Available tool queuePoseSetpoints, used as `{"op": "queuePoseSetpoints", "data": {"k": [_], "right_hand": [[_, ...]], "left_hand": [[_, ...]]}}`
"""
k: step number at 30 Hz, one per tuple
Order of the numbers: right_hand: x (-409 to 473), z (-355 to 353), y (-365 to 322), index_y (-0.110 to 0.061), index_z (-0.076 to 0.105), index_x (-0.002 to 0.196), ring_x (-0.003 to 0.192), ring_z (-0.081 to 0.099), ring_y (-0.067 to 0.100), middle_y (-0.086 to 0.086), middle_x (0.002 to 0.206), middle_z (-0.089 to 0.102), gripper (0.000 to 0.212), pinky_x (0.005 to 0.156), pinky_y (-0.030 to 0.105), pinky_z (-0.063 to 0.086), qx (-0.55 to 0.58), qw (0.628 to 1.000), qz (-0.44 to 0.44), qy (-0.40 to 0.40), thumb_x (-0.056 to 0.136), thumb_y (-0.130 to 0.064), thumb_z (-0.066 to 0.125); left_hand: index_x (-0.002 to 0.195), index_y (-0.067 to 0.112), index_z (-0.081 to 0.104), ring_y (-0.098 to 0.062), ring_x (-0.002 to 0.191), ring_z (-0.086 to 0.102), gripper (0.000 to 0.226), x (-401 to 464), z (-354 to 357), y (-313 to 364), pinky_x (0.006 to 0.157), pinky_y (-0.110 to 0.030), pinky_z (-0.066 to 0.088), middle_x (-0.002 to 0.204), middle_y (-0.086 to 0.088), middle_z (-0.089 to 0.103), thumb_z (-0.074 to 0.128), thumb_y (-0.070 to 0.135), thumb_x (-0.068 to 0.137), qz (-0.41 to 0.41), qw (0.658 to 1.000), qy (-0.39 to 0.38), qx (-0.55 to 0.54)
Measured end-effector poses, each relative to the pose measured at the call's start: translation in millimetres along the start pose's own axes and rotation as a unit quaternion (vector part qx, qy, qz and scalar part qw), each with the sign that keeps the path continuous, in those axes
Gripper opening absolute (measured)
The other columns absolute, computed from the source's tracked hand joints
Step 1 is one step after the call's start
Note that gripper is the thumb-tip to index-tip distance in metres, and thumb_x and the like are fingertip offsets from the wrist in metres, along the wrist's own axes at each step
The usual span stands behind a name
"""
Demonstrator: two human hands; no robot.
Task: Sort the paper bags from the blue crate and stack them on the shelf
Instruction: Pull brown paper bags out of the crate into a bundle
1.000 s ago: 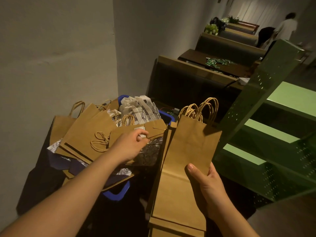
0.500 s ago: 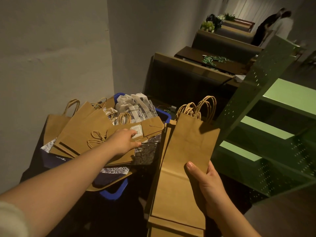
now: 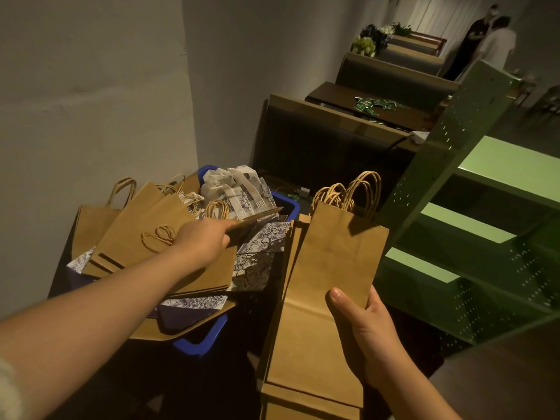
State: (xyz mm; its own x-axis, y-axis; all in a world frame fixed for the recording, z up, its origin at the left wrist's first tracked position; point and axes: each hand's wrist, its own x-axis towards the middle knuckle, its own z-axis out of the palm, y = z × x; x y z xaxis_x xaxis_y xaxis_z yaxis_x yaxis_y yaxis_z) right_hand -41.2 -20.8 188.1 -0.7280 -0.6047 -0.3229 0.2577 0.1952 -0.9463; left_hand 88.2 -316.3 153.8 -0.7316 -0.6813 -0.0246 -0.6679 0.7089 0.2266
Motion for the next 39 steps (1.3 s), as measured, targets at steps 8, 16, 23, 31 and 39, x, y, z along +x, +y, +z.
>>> {"op": "queuePoseSetpoints", "data": {"k": [8, 16, 23, 31, 39], "right_hand": [[-1.3, -4.7, 1.4, -0.03, 0.051, 0.13, 0.104, 0.066, 0.024, 0.001, 0.115, 0.068, 0.065, 0.078, 0.031, 0.05, 0.021, 1.0, -0.013, 0.007, 0.072, -0.033, 0.079], [3.3, -7.6, 8.2, -0.035, 0.048, 0.126, 0.102, 0.064, 0.021, -0.005, 0.112, 0.065, 0.051, 0.08, 0.034, 0.051, -0.018, 0.999, -0.026, 0.02, 0.084, -0.032, 0.078], [5.8, -1.2, 16.8, -0.033, 0.048, 0.126, 0.1, 0.063, 0.016, -0.008, 0.109, 0.064, 0.049, 0.083, 0.034, 0.052, -0.04, 0.999, -0.016, 0.031, 0.087, -0.033, 0.078], [-7.5, 7.7, 20.6, -0.028, 0.06, 0.119, 0.084, 0.075, 0.012, -0.003, 0.099, 0.075, 0.036, 0.064, 0.023, 0.059, -0.037, 0.999, -0.037, 0.007, 0.087, -0.028, 0.077], [-17.4, 9.4, 24.2, -0.022, 0.064, 0.119, 0.092, 0.076, 0.02, 0.007, 0.101, 0.076, 0.024, 0.078, 0.038, 0.063, 0.0, 0.999, -0.019, -0.051, 0.103, -0.037, 0.055]], "left_hand": [[0.095, 0.023, 0.072, -0.026, 0.105, 0.047, 0.03, 4.0, -48.6, -4.2, 0.099, -0.05, 0.033, 0.097, 0.001, 0.068, 0.045, 0.01, 0.098, -0.016, 0.965, 0.26, 0.012], [0.079, 0.012, 0.077, -0.032, 0.107, 0.036, 0.016, -13.0, -95.5, 4.9, 0.084, -0.039, 0.029, 0.104, -0.002, 0.064, 0.068, 0.011, 0.092, 0.183, 0.914, 0.362, -0.002], [0.071, 0.019, 0.066, -0.025, 0.099, 0.043, 0.012, -57.1, -80.1, 77.5, 0.081, -0.041, 0.042, 0.09, -0.001, 0.062, 0.068, 0.014, 0.082, 0.441, 0.855, 0.273, -0.012], [0.076, 0.02, 0.071, -0.023, 0.095, 0.042, 0.013, -81.7, -20.9, 138.1, 0.071, -0.036, 0.041, 0.089, -0.003, 0.06, 0.08, 0.01, 0.072, 0.527, 0.829, 0.178, -0.063], [0.089, 0.025, 0.071, -0.022, 0.105, 0.042, 0.023, -88.2, 9.3, 144.0, 0.085, -0.043, 0.047, 0.107, 0.001, 0.059, 0.077, 0.01, 0.074, 0.513, 0.85, 0.106, -0.059]]}}
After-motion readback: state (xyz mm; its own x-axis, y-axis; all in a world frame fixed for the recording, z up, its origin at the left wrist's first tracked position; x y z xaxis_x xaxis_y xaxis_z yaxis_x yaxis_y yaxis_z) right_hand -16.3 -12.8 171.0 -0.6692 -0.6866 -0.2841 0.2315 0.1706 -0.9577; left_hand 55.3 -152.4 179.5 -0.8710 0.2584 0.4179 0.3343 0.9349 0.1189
